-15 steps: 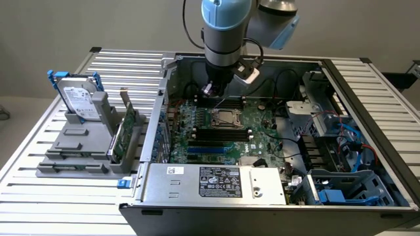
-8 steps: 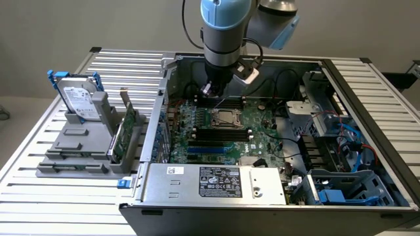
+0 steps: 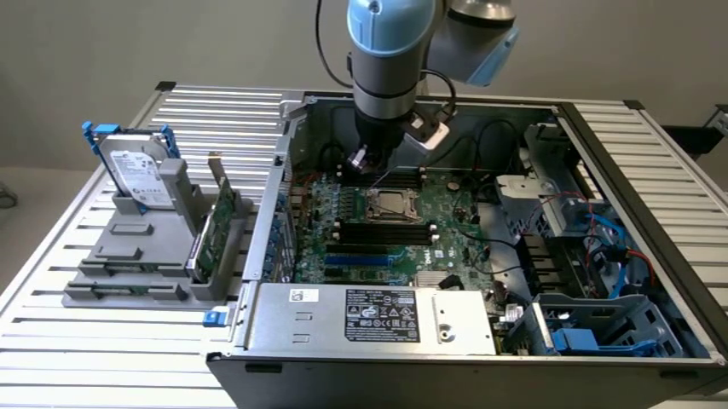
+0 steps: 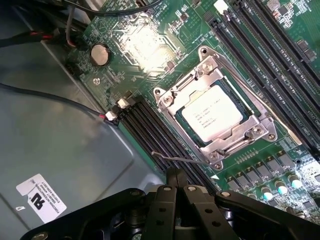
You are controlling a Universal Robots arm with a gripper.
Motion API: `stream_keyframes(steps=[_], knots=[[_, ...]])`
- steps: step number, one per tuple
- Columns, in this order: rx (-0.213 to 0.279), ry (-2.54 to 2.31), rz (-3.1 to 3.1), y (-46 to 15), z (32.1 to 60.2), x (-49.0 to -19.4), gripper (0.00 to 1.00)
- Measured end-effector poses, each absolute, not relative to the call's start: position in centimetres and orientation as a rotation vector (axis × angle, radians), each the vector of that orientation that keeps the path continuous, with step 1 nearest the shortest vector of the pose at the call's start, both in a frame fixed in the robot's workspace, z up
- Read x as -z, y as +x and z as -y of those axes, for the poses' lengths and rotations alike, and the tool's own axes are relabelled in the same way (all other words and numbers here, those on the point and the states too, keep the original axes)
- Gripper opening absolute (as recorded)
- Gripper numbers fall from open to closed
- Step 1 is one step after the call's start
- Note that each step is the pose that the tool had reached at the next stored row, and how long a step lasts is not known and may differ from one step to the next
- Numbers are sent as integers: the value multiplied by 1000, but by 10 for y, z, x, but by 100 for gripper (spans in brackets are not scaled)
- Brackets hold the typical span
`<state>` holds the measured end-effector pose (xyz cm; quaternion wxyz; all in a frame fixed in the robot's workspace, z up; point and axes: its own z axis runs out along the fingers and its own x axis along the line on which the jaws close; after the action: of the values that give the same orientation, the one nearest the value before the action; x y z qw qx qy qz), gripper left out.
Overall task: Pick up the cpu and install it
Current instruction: 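Install the first cpu locking lever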
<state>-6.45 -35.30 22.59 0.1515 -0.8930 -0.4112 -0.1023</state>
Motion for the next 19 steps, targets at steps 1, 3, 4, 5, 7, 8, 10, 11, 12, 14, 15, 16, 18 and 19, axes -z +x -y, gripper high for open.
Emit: stream_keyframes(steps=[1,3,4,5,7,8,10,11,12,14,15,16,18,19], knots=[[297,-2565,1182,-64,353,-225,11],[310,-2566,1186,-64,353,-223,11],[317,-2567,1188,-64,353,-222,11],[324,-2569,1190,-64,353,-221,11],[338,-2572,1195,-64,353,-220,11],[346,-2574,1198,-64,353,-219,11],[353,-2575,1200,-64,353,-218,11],[354,-2575,1201,-64,353,-218,11],[355,-2575,1201,-64,353,-218,11],[356,-2576,1201,-64,353,-218,11],[356,-2576,1201,-64,353,-217,11],[356,-2576,1201,-64,353,-217,11],[357,-2576,1202,-64,353,-217,11],[358,-2577,1202,-64,353,-216,11]])
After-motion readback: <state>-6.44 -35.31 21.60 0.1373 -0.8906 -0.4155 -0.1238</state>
